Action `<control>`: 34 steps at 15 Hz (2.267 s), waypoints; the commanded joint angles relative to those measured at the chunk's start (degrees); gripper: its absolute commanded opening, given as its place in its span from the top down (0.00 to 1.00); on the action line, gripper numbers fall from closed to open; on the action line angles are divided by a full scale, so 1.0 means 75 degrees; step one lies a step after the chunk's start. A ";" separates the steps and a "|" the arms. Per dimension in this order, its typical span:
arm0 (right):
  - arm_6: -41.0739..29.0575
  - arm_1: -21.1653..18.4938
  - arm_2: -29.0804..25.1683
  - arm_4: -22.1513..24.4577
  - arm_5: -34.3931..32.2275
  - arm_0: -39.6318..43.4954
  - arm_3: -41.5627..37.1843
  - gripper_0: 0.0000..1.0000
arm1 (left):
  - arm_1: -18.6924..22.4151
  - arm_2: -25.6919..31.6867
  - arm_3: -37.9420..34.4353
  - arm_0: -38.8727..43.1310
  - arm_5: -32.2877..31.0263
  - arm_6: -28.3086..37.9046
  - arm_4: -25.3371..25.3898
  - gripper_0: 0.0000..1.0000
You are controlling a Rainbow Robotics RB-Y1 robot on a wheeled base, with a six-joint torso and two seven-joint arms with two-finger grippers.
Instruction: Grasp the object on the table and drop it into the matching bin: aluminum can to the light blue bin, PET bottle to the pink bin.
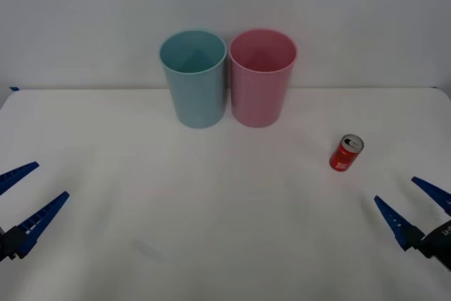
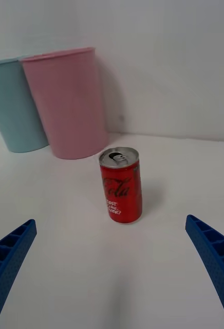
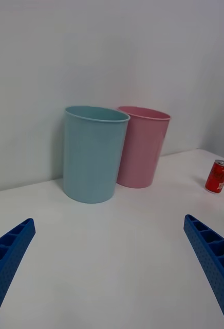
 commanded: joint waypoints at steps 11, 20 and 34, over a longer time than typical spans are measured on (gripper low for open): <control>0.0364 0.1110 0.0139 0.1303 0.1194 -0.1554 0.1206 0.00 | 0.0000 0.0000 0.0000 0.0000 0.0000 0.0000 0.0000 0.00; 0.0939 0.1286 0.0268 0.1443 0.1792 -0.2960 0.2589 0.00 | 0.0000 0.0000 0.0000 0.0000 0.0000 0.0000 0.0000 0.00; 0.1431 0.1368 0.0420 0.1326 0.2120 -0.3827 0.3433 1.00 | 0.0000 0.0000 0.0000 0.0000 0.0000 0.0000 0.0000 0.00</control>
